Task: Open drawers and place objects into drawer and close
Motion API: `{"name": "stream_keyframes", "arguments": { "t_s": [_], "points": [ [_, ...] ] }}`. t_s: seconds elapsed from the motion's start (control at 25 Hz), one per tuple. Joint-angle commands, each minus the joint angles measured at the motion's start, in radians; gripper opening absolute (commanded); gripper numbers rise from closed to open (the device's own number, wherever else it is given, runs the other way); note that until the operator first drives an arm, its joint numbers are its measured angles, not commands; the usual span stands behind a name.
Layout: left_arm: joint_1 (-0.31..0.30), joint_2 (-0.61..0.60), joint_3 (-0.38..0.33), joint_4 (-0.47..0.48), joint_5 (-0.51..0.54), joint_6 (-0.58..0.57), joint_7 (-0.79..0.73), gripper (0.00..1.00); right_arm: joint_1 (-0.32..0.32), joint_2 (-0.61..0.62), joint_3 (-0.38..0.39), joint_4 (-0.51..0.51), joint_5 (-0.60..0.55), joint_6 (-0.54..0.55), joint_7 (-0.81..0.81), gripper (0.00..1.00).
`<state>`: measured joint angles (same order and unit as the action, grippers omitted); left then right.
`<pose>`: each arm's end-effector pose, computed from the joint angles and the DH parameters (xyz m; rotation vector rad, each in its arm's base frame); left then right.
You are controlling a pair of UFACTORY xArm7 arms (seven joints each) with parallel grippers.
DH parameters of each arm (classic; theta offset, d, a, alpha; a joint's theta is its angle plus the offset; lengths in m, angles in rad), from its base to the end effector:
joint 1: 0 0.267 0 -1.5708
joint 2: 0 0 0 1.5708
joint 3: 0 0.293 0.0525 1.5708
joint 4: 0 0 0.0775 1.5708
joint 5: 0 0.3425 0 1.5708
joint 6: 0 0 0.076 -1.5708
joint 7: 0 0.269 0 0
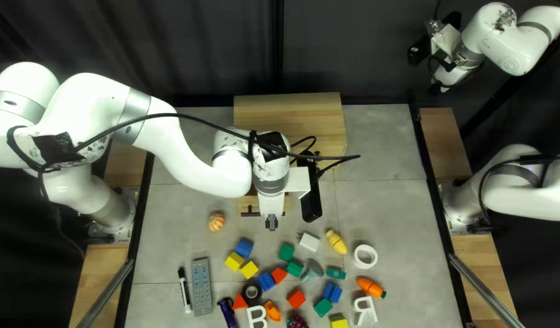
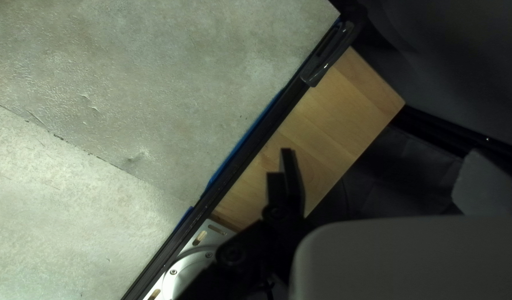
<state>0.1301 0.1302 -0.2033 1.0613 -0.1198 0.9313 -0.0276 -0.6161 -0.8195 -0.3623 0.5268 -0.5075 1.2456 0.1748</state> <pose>0.4852 -0.0585 0.1423 3.0190 0.0416 -0.0069 0.1000 -0.2847 0.2346 2.6078 -1.2732 0.0031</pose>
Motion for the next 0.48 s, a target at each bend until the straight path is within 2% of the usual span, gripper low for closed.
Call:
{"name": "stream_keyframes", "arguments": {
  "t_s": [0.04,0.48],
  "points": [
    [-0.001,0.003,0.001,0.005,0.006,-0.004,-0.007,1.00,0.000,0.000,0.000,0.000,0.000,0.000,0.000,1.00],
    [-0.015,0.048,0.010,0.056,0.087,0.002,-0.051,1.00,0.000,0.000,0.000,0.000,0.000,0.000,0.000,1.00]
  ]
}}
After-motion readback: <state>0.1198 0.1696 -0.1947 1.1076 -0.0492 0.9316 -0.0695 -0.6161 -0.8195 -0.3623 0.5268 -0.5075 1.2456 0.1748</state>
